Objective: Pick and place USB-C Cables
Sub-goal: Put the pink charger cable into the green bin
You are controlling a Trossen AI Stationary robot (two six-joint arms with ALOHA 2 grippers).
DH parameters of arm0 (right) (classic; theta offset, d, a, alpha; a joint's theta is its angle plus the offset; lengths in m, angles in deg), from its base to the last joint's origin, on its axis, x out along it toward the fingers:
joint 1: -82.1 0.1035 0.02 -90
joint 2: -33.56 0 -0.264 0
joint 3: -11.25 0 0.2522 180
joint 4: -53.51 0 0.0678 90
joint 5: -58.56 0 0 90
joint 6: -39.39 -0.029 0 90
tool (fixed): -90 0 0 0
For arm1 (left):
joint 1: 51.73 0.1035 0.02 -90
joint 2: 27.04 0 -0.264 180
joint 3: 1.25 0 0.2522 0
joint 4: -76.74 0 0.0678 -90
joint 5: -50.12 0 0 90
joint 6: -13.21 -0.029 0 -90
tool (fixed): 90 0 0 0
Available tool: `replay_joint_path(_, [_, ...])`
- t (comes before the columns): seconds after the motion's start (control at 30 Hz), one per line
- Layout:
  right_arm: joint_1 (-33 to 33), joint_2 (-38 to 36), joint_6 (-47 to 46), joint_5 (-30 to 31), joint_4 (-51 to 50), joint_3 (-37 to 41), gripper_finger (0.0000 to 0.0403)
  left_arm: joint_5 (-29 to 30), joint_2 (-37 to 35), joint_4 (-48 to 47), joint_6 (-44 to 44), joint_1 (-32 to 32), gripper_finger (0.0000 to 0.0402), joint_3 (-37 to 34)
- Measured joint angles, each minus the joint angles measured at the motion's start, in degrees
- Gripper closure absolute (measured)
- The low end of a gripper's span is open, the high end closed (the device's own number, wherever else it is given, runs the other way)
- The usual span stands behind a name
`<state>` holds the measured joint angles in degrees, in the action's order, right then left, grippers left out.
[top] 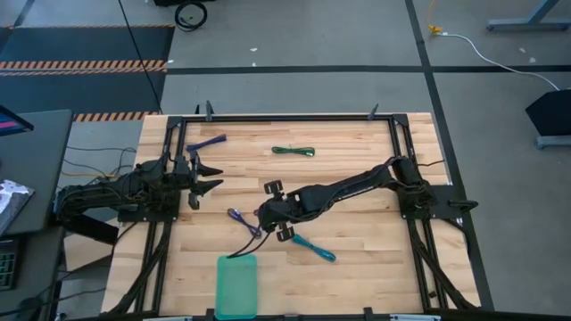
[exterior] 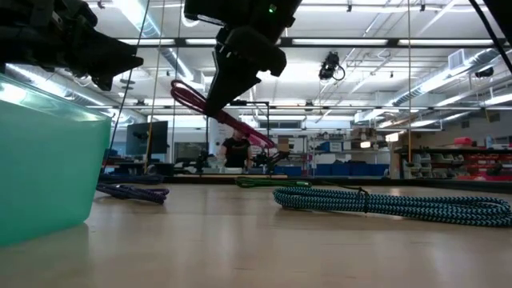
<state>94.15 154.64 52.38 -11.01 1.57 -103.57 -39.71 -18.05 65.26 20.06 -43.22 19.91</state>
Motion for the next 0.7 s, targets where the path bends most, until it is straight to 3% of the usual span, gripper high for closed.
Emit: replay_joint_path(0.7, [0.15,-0.72,0.31,0.03,-0.50,0.00,0.0387,0.02,0.00,0.02,0.00,0.00,0.0246,0.02])
